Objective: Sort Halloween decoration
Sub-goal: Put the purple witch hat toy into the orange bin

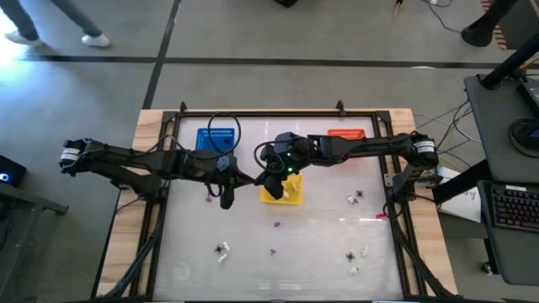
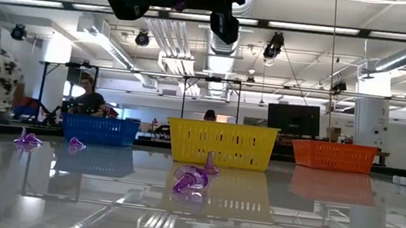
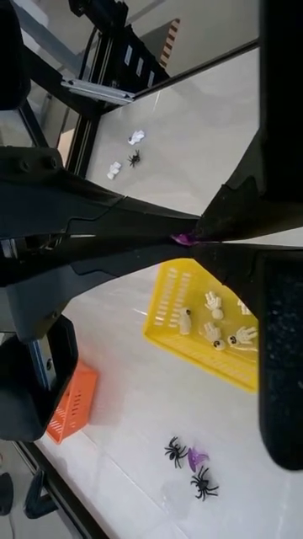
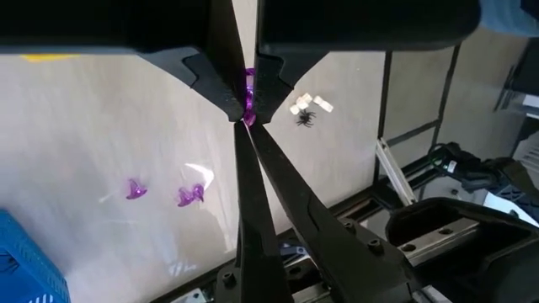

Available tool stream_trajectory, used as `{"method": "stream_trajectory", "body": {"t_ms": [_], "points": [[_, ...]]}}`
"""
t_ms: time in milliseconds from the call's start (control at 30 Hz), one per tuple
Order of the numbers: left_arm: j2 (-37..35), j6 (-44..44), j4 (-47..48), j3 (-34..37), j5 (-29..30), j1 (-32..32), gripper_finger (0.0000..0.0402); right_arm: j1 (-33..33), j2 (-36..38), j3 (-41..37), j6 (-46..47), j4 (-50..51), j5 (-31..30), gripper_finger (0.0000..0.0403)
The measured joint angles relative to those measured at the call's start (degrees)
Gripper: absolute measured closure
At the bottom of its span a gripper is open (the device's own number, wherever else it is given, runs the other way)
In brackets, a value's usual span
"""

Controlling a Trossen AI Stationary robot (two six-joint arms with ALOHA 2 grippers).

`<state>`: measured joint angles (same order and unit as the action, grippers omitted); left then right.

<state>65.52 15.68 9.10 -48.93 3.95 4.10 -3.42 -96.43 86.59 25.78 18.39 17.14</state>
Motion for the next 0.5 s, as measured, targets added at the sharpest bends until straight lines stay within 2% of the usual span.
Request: {"method": "stream_trajectory", "body": {"t_ms": [200,367,500], "points": [[0.0,0.0,1.2,0.0,0.1,0.0,0.0401,0.0,0.5,0.0,0.7,4.0,-3.9,0.0394],[-0.2,-0.7,2.0,0.0,0.1,-0.2,0.0401,0.0,0.7,0.0,1.4,7.7,-4.2,0.0394],[-0.7,-1.7,4.3,0.0,0.1,-0.3,0.0393,-0.6,0.9,0.0,1.7,14.6,-7.6,0.0394]]}}
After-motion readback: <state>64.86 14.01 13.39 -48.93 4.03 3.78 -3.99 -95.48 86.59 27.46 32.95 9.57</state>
